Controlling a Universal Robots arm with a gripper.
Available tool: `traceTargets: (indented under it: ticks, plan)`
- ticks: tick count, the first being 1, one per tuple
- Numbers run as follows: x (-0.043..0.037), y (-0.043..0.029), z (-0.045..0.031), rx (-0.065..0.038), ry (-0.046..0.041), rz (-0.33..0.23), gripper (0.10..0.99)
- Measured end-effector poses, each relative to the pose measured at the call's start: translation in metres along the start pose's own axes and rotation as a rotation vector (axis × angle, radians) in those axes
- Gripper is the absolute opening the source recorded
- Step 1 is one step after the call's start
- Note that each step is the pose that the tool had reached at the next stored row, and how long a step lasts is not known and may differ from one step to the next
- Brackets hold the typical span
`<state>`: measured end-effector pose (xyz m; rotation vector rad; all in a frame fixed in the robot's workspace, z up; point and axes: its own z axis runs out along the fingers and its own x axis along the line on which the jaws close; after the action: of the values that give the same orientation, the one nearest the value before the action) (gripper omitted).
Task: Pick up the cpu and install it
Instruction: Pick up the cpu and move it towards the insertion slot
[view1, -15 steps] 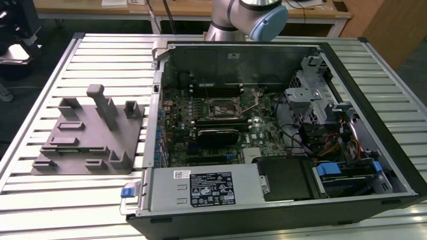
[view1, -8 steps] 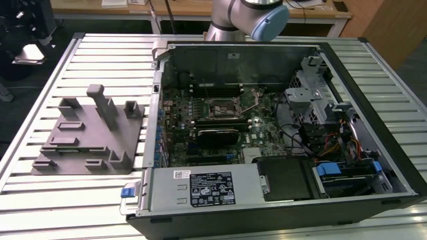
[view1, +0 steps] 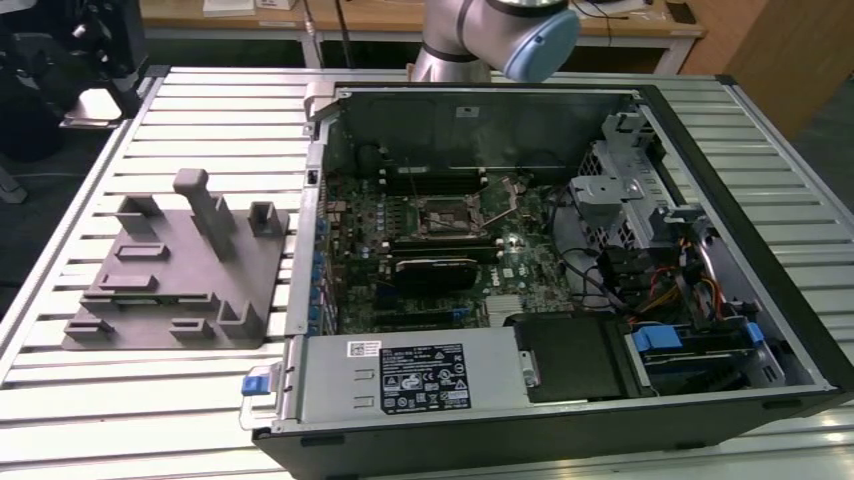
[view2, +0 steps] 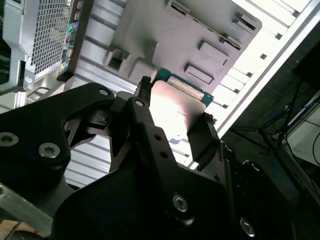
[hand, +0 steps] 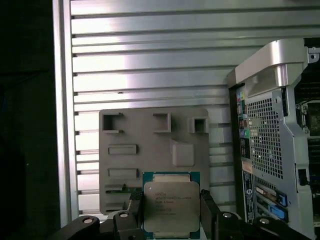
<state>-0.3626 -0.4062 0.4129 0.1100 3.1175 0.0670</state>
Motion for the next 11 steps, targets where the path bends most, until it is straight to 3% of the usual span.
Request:
traceTargets:
  ticks: [11]
  plan:
    - [-0.0354,0.0025,0.0008,0.0,0.0,0.0,0.541]
